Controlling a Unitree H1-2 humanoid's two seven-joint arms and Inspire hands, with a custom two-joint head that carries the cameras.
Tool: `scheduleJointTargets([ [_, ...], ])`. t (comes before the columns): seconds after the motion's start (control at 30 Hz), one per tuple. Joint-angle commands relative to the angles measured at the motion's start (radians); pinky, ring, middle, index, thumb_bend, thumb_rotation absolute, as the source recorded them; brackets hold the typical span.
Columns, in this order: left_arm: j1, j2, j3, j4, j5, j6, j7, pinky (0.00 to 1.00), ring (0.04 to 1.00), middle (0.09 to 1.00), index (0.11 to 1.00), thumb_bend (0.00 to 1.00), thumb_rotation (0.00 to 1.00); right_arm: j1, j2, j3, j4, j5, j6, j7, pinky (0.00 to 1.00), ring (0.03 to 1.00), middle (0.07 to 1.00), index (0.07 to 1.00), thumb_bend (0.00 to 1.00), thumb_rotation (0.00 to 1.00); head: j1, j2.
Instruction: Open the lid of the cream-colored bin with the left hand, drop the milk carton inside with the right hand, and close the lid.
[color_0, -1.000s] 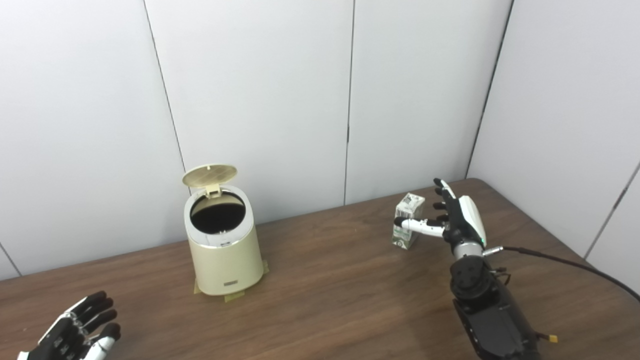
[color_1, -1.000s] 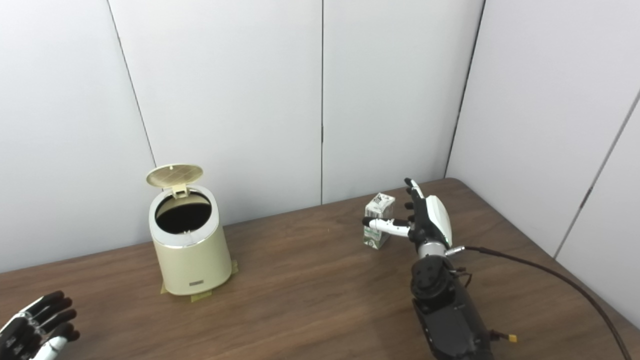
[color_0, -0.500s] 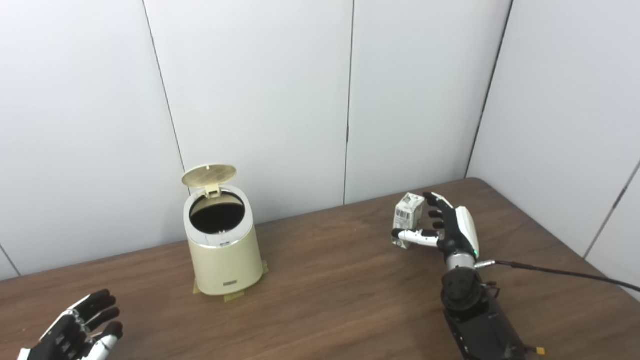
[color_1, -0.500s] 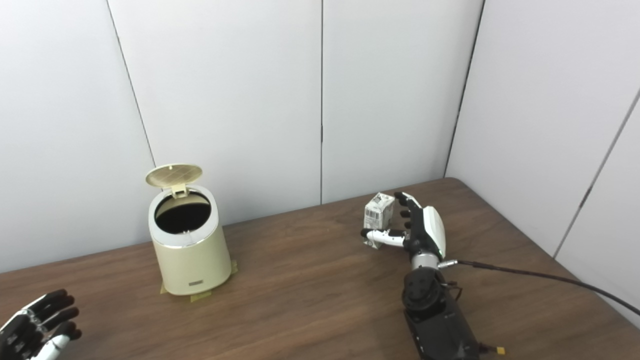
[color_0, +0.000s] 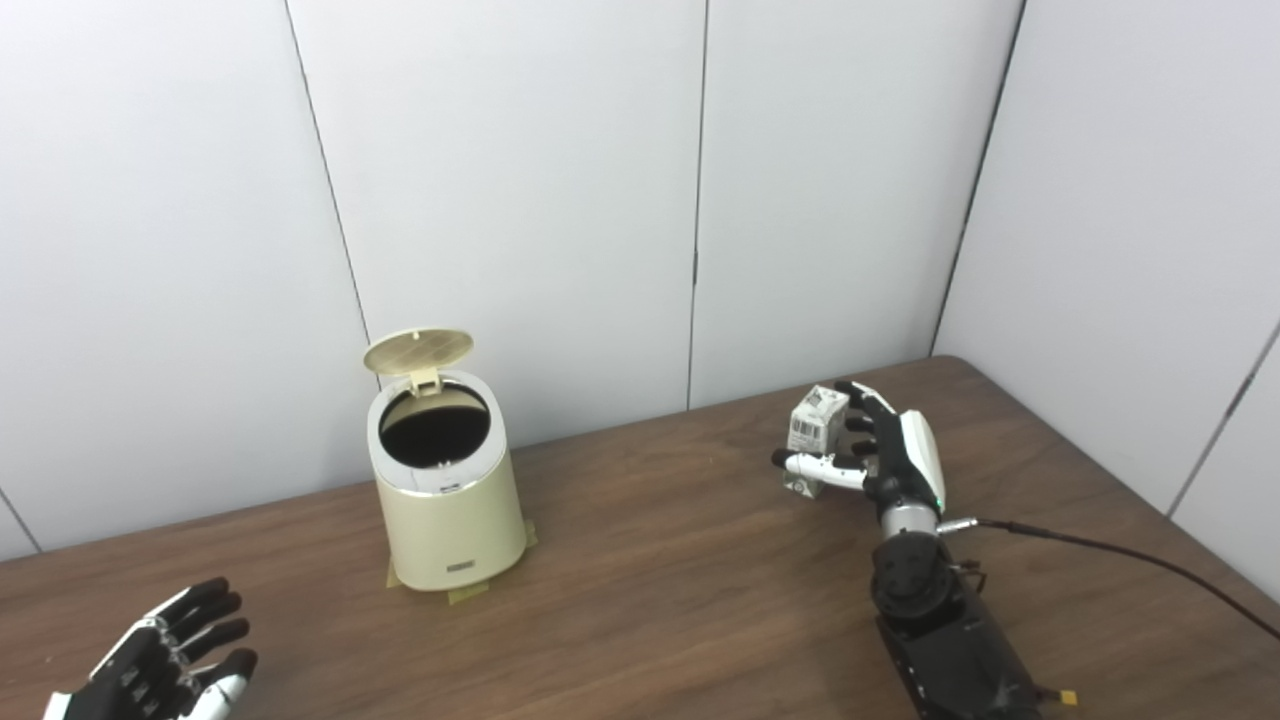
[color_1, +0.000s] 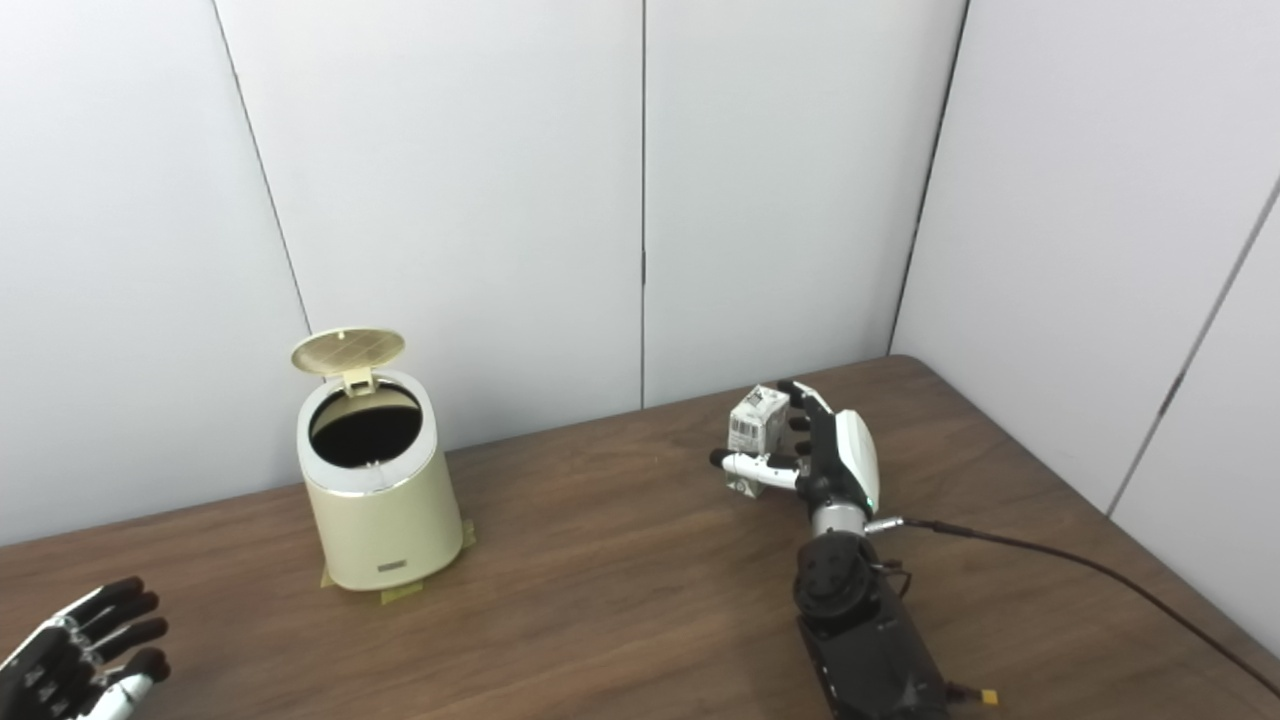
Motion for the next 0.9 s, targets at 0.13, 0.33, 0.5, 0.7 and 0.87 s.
scheduleJointTargets([
  [0.13, -0.023, 0.017, -0.004, -0.050, 0.004, -0.016, -0.004, 0.63, 0.765, 0.804, 0.792, 0.40, 0.00, -0.071, -0.016, 0.003, 0.004, 0.000, -0.044, -0.035, 0.67, 0.770, 0.830, 0.815, 0.86, 0.22, 0.000, 0.002],
  [0.33, -0.020, 0.019, -0.007, -0.061, 0.007, -0.009, -0.003, 0.64, 0.770, 0.814, 0.801, 0.38, 0.00, -0.082, 0.003, -0.016, 0.012, 0.014, -0.057, -0.081, 0.66, 0.747, 0.796, 0.782, 0.81, 0.14, 0.003, 0.007],
  [0.5, -0.019, 0.020, -0.006, -0.064, -0.001, -0.008, -0.006, 0.65, 0.778, 0.823, 0.809, 0.37, 0.00, -0.085, 0.029, -0.049, 0.036, 0.019, -0.136, -0.183, 0.35, 0.418, 0.484, 0.561, 0.59, 0.01, 0.006, 0.013],
  [0.7, -0.021, 0.016, -0.002, -0.062, -0.019, -0.003, -0.009, 0.67, 0.781, 0.819, 0.811, 0.38, 0.00, -0.084, 0.031, -0.044, 0.069, 0.005, -0.212, -0.247, 0.26, 0.308, 0.419, 0.529, 0.52, 0.00, 0.013, 0.018],
  [0.87, -0.021, 0.017, -0.003, -0.060, -0.022, -0.001, -0.009, 0.64, 0.780, 0.819, 0.805, 0.39, 0.00, -0.086, 0.038, -0.044, 0.071, 0.017, -0.218, -0.255, 0.28, 0.332, 0.432, 0.524, 0.52, 0.00, 0.016, 0.019],
])
